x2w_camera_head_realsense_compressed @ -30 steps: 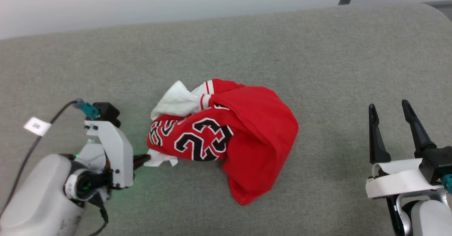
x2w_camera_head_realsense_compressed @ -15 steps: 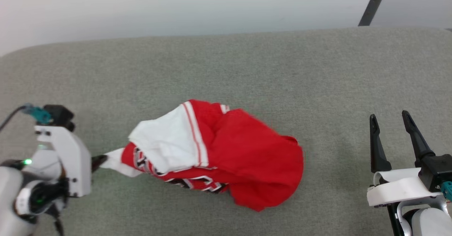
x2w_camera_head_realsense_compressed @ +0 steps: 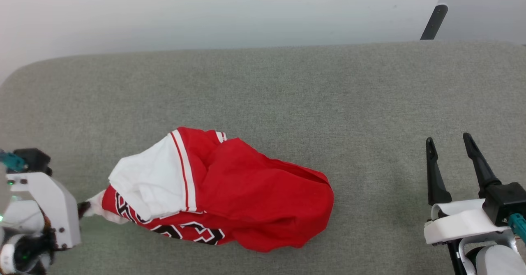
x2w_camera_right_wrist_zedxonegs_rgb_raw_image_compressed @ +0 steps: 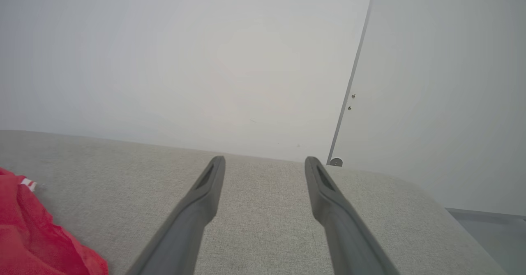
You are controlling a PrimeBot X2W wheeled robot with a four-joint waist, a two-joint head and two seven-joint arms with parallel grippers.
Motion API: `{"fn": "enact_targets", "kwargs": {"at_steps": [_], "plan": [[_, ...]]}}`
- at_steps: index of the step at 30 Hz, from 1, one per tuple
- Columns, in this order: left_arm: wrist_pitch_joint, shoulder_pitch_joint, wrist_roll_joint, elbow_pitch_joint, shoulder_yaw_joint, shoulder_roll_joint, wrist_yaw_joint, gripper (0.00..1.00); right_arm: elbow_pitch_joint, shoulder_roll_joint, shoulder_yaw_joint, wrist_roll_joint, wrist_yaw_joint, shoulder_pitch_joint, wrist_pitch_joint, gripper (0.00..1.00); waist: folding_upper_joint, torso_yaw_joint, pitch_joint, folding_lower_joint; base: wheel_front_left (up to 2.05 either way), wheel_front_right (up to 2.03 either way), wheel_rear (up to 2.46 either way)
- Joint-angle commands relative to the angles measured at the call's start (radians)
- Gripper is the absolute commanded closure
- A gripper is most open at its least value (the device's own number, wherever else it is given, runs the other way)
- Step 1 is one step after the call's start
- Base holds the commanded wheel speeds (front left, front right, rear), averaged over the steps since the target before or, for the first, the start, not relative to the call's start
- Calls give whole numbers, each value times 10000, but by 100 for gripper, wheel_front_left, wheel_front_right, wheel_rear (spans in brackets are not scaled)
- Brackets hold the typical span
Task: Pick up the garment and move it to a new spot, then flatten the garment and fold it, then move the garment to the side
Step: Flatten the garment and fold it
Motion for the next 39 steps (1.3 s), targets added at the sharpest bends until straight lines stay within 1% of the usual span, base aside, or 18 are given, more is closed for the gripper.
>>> {"fn": "enact_targets", "kwargs": {"at_steps": [1,2,3,4,5,10,14,20,25,27,29,33,37,39], "plan": [[-102,88,-35,86,-29,-141,-62,72,25,21,50,41,-7,154,-20,0,0,10,-52,0,0,0,0],[-163,81,-31,145,-71,-206,-110,58,59,21,59,27,-7,191,-20,0,0,40,-102,0,0,0,0],[-248,56,-2,199,-79,-256,-101,35,90,21,61,2,-7,210,-19,0,0,74,-156,0,0,0,0],[-311,35,22,239,-89,-314,-120,7,115,21,78,-31,-7,207,-19,0,0,109,-211,0,0,0,0],[-380,32,30,262,-112,-365,-148,0,132,21,101,-60,-7,229,-19,0,0,141,-277,0,0,0,0],[-776,167,312,189,-211,-390,-179,0,268,21,214,-125,-7,430,-16,0,0,388,-712,0,0,0,0],[-1502,300,417,-90,-21,-484,-165,0,449,-74,394,-78,-7,633,-14,0,0,674,-1122,0,0,0,0],[-3295,754,772,-790,382,-641,-347,0,759,-198,820,132,-7,774,21,0,0,1231,-1516,0,0,0,0],[-5014,1290,1230,-1163,730,-799,-289,0,974,-353,1264,427,-7,778,268,0,0,1725,-1739,0,0,0,0],[-5605,1573,1293,-1196,885,-948,-224,0,1036,-436,1400,528,-7,774,424,0,0,1930,-1823,0,0,0,0],[-6219,1795,1389,-1292,1022,-1048,-255,0,1083,-510,1535,660,-7,792,609,0,0,2118,-1884,0,0,0,0],[-7324,2340,1684,-1314,1212,-1213,-159,0,1165,-640,1803,1039,-7,827,1212,0,0,2479,-1959,0,0,0,0],[-8158,2802,1816,-1186,1331,-1520,19,0,1238,-834,2068,1506,-7,847,2180,0,0,2854,-1972,0,0,0,0],[-8523,2991,1874,-1103,1323,-1679,32,0,1274,-944,2222,1790,-7,848,2811,0,0,3036,-1952,0,0,0,0]]}}
